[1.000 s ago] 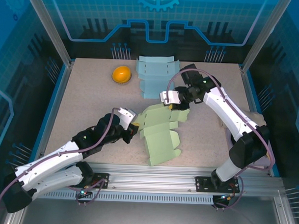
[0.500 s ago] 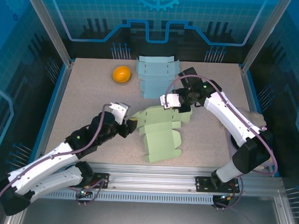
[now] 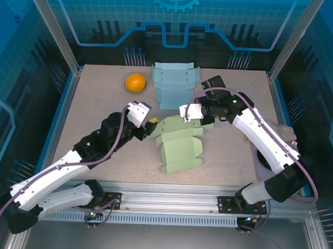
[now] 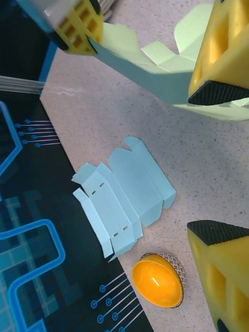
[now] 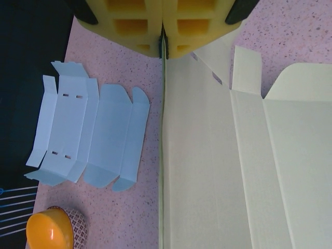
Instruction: Fold the paper box
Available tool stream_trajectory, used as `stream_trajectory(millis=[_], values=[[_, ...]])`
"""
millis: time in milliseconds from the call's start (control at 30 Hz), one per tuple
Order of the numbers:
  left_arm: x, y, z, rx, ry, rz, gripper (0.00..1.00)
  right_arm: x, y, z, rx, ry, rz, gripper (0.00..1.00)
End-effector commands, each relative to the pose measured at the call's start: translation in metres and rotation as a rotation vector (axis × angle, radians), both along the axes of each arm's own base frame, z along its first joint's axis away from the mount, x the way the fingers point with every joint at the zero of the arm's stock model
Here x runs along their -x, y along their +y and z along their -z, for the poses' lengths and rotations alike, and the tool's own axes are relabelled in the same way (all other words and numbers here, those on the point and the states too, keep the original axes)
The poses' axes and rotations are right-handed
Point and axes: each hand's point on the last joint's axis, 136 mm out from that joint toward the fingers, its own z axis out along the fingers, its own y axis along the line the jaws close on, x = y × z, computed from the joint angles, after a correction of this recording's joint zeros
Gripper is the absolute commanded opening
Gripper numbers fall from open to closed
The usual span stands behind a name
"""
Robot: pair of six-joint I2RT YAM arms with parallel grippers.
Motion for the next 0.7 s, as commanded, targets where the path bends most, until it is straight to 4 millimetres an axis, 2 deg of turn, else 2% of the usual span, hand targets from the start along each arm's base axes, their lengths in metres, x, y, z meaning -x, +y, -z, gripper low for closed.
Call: stream_trajectory(millis=[0,267,667], values=[[-0.004,-0.005,-0.025,0.022,-0.060,0.054,0.64,0.014,0.001,-0.018,-0.005,-0.035,-0.032,0.00],[0.010,-0.028,-0.017,0.049,0.013,0.205,0.64,0.021,-0.003,-0.029,-0.026,-0.074,-0.036,0.00],[0.015,-0.051,-0.022,0.074,0.042,0.318,0.64,0.036,0.004,-0.031,-0.024,-0.075,-0.082,0.00]])
